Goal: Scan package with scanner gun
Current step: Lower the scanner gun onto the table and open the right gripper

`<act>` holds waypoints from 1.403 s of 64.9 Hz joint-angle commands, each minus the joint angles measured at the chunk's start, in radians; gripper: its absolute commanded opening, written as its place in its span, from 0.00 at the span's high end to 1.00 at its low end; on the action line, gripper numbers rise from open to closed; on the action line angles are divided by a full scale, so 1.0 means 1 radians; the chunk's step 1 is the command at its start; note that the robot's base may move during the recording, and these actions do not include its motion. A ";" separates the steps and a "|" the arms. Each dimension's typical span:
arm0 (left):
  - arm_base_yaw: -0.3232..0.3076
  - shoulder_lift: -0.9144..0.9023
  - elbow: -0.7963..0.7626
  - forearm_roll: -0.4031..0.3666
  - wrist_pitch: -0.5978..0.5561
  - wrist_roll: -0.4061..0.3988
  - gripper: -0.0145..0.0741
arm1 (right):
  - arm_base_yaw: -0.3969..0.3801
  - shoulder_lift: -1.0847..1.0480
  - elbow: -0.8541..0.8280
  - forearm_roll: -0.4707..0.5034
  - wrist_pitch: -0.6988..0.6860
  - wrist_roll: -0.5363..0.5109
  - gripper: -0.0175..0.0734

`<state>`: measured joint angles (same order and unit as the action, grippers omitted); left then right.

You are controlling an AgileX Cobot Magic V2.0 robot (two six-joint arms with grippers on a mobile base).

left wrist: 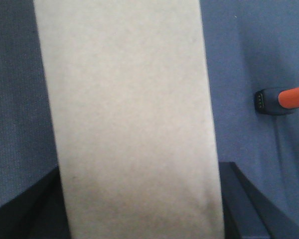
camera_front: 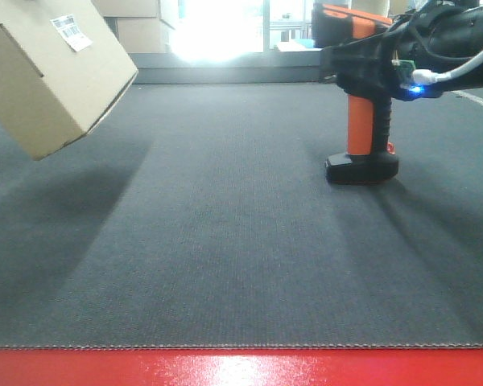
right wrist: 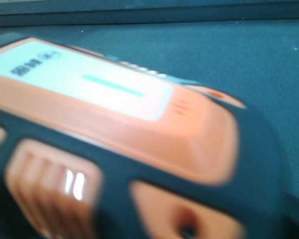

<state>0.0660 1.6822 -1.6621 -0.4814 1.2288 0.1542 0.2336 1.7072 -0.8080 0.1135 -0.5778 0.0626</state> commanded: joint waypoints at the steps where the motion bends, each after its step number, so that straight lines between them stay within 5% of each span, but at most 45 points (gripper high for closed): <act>1: -0.002 -0.008 -0.001 -0.022 -0.008 0.003 0.96 | -0.003 -0.007 -0.006 -0.011 -0.005 0.000 0.22; 52: -0.002 -0.008 -0.001 -0.022 -0.008 0.003 0.96 | -0.003 -0.084 -0.006 -0.011 0.190 0.000 0.20; 91: -0.002 -0.008 -0.001 -0.014 -0.008 0.003 0.96 | -0.003 -0.251 -0.006 -0.011 0.553 0.000 0.20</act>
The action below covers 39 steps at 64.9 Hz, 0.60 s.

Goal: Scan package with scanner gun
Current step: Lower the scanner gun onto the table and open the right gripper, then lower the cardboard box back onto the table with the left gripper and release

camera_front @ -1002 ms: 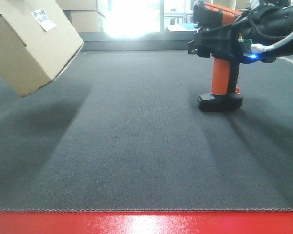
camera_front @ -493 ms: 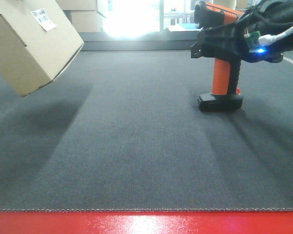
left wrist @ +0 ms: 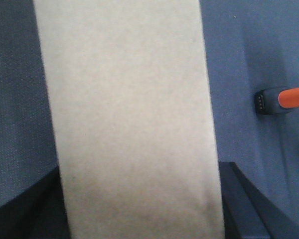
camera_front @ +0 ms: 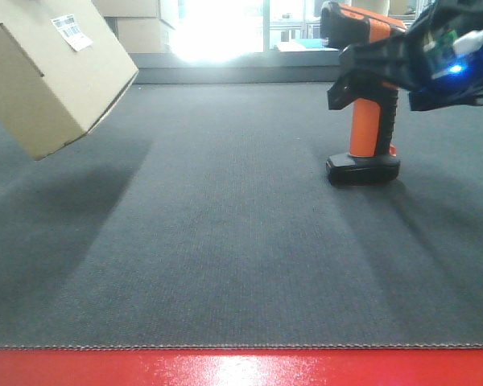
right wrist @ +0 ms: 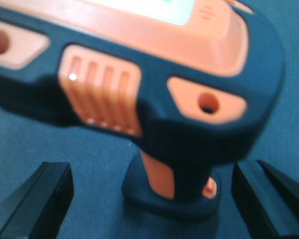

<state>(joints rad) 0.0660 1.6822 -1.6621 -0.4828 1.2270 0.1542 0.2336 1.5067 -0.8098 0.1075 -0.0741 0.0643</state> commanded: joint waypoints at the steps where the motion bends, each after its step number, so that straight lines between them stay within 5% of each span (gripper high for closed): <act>1: -0.002 -0.008 -0.001 -0.008 -0.006 0.003 0.96 | -0.003 -0.059 -0.004 -0.005 0.059 -0.002 0.20; 12: -0.002 -0.008 -0.014 0.064 -0.006 0.003 0.96 | -0.003 -0.173 -0.004 -0.005 0.174 -0.002 0.35; 27: -0.003 -0.008 -0.058 0.209 -0.006 0.003 0.96 | -0.003 -0.344 -0.004 -0.030 0.274 -0.002 0.98; 39: -0.003 0.003 -0.064 0.315 -0.006 0.003 0.96 | -0.044 -0.479 -0.004 -0.072 0.306 -0.002 0.99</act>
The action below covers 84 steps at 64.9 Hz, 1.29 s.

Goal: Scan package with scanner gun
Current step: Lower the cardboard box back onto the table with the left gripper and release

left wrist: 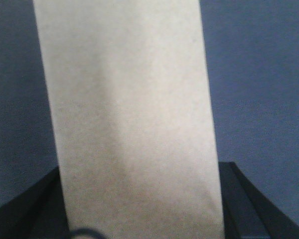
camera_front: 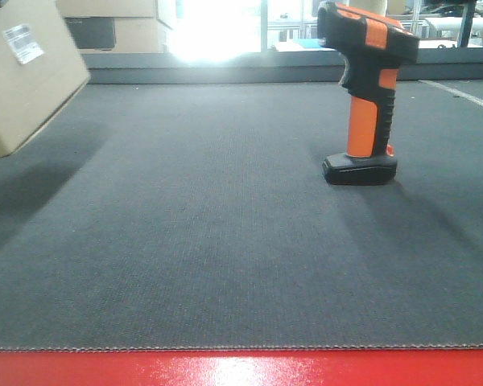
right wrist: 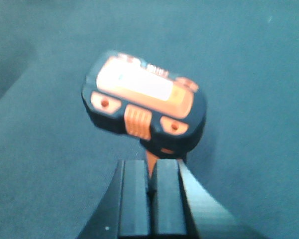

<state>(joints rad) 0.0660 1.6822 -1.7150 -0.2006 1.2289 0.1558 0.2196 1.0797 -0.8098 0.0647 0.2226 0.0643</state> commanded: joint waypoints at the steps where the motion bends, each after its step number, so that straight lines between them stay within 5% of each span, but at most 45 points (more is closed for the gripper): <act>1: -0.003 0.006 -0.011 0.036 -0.008 0.002 0.96 | -0.033 -0.055 -0.004 -0.037 0.013 -0.002 0.99; 19: -0.014 0.095 -0.013 0.082 -0.008 0.002 0.96 | -0.172 -0.153 -0.004 -0.125 0.065 -0.002 0.99; 31: -0.062 0.136 -0.013 0.201 -0.008 0.002 0.96 | -0.176 -0.172 -0.004 -0.132 0.065 -0.002 0.99; 43: -0.072 0.136 -0.013 0.207 -0.008 -0.010 0.94 | -0.176 -0.172 -0.004 -0.132 0.067 -0.002 0.99; 50: -0.072 0.136 -0.013 0.212 -0.008 -0.029 0.80 | -0.176 -0.172 -0.004 -0.132 0.067 -0.002 0.99; 69: -0.072 0.130 -0.013 0.212 -0.008 -0.061 0.14 | -0.176 -0.172 -0.004 -0.132 0.067 -0.002 0.99; 84: -0.072 0.033 -0.013 0.212 -0.008 -0.061 0.18 | -0.176 -0.180 -0.004 -0.132 0.113 -0.002 0.99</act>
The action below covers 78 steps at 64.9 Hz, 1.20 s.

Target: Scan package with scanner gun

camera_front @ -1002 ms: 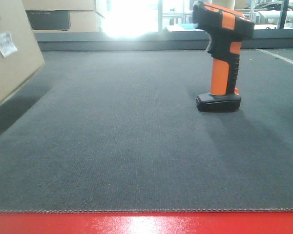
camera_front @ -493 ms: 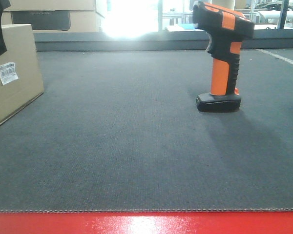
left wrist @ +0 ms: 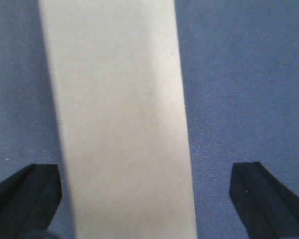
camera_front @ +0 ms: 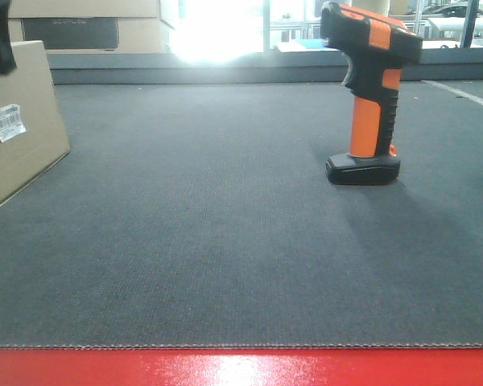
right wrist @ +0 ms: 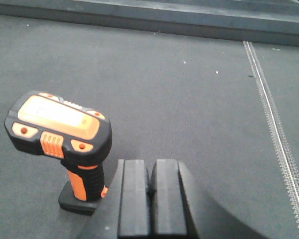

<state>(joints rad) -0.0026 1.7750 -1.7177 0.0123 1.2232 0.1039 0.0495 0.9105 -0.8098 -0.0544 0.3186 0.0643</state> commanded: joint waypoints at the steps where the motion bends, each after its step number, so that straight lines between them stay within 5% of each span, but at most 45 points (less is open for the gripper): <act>1: -0.003 -0.069 -0.010 0.000 -0.002 -0.009 0.18 | -0.006 -0.013 -0.002 -0.013 0.019 -0.002 0.99; 11: -0.003 -0.183 0.005 -0.002 -0.002 -0.013 0.23 | -0.007 -0.045 0.058 -0.013 0.009 -0.002 0.99; 20: -0.003 -0.312 0.096 -0.002 -0.002 -0.015 0.48 | -0.007 -0.107 0.164 -0.013 -0.020 -0.002 0.99; 31: -0.003 -0.480 0.260 -0.002 -0.141 -0.015 0.80 | -0.007 -0.208 0.287 0.003 -0.050 -0.002 0.99; 40: -0.003 -0.629 0.449 0.000 -0.289 -0.015 0.96 | -0.007 -0.318 0.352 0.019 -0.056 -0.002 0.99; 64: -0.003 -1.115 1.043 0.002 -0.899 -0.015 0.96 | -0.007 -0.641 0.434 0.037 -0.056 -0.002 0.99; 78: -0.003 -1.368 1.278 -0.002 -1.130 -0.015 0.96 | -0.007 -0.714 0.435 0.037 -0.056 -0.002 0.99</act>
<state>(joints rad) -0.0026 0.4693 -0.4958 0.0155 0.1910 0.0945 0.0495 0.2070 -0.3765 -0.0188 0.2841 0.0643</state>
